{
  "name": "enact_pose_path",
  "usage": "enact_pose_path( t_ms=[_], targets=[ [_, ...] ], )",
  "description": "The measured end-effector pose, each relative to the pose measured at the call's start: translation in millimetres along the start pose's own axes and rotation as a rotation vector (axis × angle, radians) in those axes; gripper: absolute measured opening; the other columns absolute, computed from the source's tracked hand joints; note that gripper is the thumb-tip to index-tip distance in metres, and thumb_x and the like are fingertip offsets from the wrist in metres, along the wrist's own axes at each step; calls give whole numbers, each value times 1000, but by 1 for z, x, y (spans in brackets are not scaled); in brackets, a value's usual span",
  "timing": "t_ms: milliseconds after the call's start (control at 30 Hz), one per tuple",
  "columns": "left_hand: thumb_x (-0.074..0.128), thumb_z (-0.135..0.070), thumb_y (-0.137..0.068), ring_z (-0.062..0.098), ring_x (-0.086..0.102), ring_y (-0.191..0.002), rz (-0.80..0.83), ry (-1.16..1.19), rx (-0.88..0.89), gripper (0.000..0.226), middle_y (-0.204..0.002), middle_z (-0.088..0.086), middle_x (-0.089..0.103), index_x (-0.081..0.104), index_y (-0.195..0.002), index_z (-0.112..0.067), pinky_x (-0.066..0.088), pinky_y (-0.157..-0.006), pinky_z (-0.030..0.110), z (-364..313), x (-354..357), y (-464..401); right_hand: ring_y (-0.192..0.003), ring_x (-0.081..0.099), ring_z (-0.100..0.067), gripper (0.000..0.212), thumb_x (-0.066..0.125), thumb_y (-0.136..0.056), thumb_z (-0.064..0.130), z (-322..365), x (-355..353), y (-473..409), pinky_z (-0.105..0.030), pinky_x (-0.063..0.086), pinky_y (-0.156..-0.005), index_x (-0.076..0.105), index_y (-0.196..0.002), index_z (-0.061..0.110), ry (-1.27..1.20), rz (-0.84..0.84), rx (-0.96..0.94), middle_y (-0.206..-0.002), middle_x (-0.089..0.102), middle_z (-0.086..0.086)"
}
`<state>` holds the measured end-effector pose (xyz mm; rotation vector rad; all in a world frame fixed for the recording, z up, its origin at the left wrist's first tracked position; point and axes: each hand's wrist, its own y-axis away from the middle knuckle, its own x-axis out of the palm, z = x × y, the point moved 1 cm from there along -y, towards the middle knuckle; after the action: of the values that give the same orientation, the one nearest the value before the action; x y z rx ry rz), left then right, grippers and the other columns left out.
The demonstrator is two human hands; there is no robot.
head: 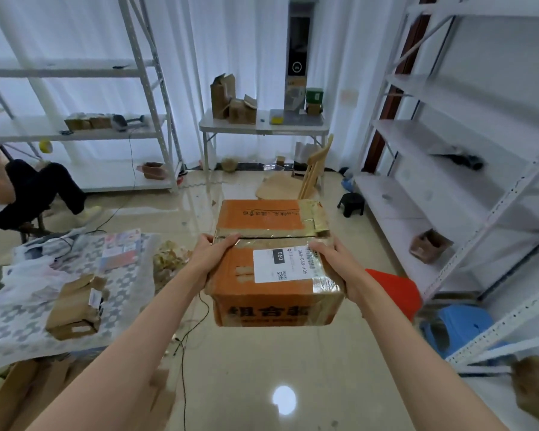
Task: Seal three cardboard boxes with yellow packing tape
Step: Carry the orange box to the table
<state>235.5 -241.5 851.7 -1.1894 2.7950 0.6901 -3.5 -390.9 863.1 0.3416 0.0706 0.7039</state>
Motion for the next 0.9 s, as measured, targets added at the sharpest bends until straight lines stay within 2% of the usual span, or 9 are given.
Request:
enact_pose_path(
  t_ms=[133, 233, 333, 467, 633, 767, 900],
  targets=[
    [76, -58, -81, 27, 68, -98, -58, 14, 20, 69, -114, 11, 63, 42, -124, -17, 59, -72, 40, -26, 14, -30, -84, 77, -27, 45, 68, -96, 24, 29, -13, -49, -34, 59, -61, 46, -136, 24, -6, 24, 12, -100, 77, -14],
    [76, -58, -81, 27, 68, -97, -83, 27, 21, 67, -113, 10, 63, 41, -122, -18, 59, -72, 40, -41, 15, -54, -85, 76, -28, 46, 70, -95, 26, 46, -16, -82, -34, 59, -62, 46, -134, 21, 12, 49, 11, -100, 77, -14],
    [76, -57, -82, 28, 69, -98, -87, 48, 13, 67, -113, 11, 64, 42, -123, -18, 60, -79, 44, -57, 16, -82, -77, 77, -23, 44, 69, -96, 25, 61, -15, -114, -30, 58, -56, 46, -133, 20, 25, 57, -1, -91, 78, -11],
    [73, -53, -87, 26, 68, -96, -72, 47, 23, 61, -112, 11, 63, 39, -122, -17, 59, -71, 40, -82, 17, -128, -71, 76, -20, 51, 68, -96, 21, 82, -10, -165, -27, 56, -51, 42, -140, 20, 49, 37, -24, -82, 78, -7],
    [72, -58, -85, 29, 69, -100, -35, 36, 48, 62, -114, 11, 64, 40, -122, -18, 60, -86, 49, -121, 7, -216, -67, 76, -19, 52, 70, -95, 23, 122, 3, -246, -27, 56, -51, 43, -138, 22, 59, 7, -18, -80, 78, -6],
    [75, -56, -84, 29, 69, -101, -25, 78, 88, 65, -116, 12, 64, 40, -124, -16, 59, -89, 51, -161, -7, -289, -77, 76, -23, 52, 72, -93, 25, 160, 21, -315, -31, 59, -58, 43, -136, 21, 54, -1, -29, -93, 78, -11],
    [77, -54, -83, 30, 71, -99, 0, 92, 96, 68, -118, 13, 65, 40, -126, -17, 61, -85, 51, -200, -17, -354, -91, 76, -31, 64, 75, -91, 28, 187, 33, -378, -38, 62, -69, 38, -144, 24, 27, -15, -57, -102, 78, -13]
  ],
)
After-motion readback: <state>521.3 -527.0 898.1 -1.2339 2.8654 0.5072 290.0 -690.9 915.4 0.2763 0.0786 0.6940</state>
